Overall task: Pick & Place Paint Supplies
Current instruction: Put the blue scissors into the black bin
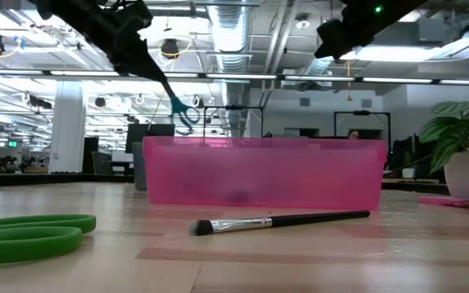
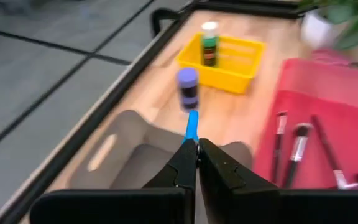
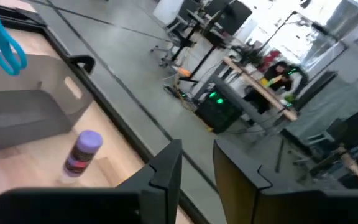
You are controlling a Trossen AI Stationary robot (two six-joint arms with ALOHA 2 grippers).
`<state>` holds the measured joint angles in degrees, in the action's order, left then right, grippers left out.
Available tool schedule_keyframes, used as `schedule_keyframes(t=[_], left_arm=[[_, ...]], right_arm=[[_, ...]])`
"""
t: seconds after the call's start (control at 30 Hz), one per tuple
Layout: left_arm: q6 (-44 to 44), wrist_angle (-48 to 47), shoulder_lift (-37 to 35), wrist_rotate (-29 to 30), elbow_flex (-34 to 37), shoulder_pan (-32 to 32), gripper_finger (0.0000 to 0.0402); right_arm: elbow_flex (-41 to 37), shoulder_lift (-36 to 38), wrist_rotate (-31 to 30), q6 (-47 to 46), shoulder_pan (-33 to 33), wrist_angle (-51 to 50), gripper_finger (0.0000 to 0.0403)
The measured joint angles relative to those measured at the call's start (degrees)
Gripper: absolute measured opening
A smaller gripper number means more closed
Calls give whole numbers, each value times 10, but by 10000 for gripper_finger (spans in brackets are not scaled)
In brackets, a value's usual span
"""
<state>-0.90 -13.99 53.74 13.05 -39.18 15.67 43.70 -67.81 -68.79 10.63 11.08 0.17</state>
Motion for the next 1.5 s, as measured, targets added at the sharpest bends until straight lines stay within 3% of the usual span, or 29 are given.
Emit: schedule_keyframes(t=[0.47,0.93,1.5], left_arm=[[16,14,5,-96,31,101,2],[18,16,26,-146,31,109,2],[13,82,157,-269,31,189,1]], right_arm=[[0,23,19,-27,1,-31,86],[0,22,32,-27,0,-32,86],[0,22,33,-26,-6,-32,86]])
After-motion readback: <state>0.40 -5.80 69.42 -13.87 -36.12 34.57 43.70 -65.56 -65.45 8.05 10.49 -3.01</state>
